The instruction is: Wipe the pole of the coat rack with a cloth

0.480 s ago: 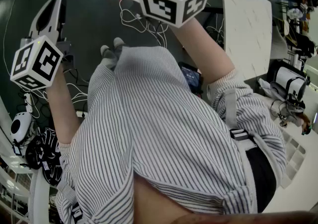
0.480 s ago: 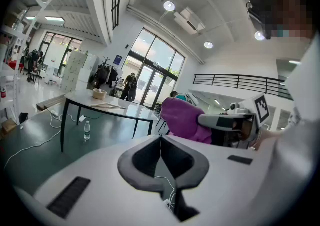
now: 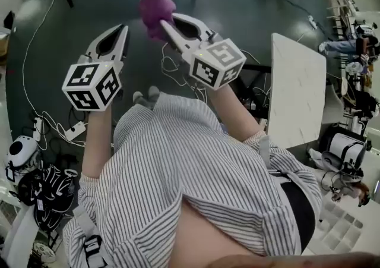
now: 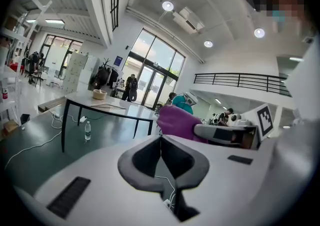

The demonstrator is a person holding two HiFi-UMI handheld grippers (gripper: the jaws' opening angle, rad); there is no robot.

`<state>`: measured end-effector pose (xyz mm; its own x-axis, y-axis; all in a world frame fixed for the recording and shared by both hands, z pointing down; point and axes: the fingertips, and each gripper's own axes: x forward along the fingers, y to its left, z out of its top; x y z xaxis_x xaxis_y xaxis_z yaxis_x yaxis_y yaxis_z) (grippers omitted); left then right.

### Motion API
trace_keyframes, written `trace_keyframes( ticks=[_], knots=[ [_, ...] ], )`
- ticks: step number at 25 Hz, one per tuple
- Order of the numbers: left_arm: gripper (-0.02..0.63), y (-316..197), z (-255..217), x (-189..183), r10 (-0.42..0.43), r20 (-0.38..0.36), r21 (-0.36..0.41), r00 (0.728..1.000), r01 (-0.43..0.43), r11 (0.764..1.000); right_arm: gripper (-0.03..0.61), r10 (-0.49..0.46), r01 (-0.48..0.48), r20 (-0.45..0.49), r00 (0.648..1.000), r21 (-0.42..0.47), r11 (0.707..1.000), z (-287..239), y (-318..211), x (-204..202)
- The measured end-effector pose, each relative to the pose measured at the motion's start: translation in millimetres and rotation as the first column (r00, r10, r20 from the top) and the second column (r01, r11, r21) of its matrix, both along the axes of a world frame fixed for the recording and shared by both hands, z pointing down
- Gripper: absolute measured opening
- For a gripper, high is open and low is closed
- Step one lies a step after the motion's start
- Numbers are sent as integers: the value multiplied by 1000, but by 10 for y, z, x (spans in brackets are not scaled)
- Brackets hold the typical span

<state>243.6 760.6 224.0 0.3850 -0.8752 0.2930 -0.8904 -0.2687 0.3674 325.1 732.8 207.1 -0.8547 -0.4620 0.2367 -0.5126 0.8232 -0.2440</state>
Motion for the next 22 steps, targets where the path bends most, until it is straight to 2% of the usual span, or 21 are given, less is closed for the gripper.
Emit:
trace_keyframes(
  ticks=[6, 11, 14, 18, 22],
  knots=[
    [14, -29, -33, 125, 2, -6, 5, 1000, -2, 1000, 64, 34, -31, 117, 993, -29, 999, -171, 3, 66],
    [14, -152, -79, 230, -5, -27, 24, 1000, 6, 1000, 64, 0, 3, 125, 992, -25, 1000, -154, -58, 89],
    [14, -230, -32, 363, -9, -61, 7, 998, 9, 1000, 66, -21, 24, 124, 992, -29, 999, -111, -145, 175],
    [14, -374, 25, 438, -38, -64, -2, 997, 38, 999, 66, -29, 36, 117, 993, -53, 998, -23, -338, 271],
    [14, -582, 54, 441, -7, -87, 12, 996, 8, 1000, 66, -23, 30, 109, 994, -64, 997, 45, -583, 257]
  ],
)
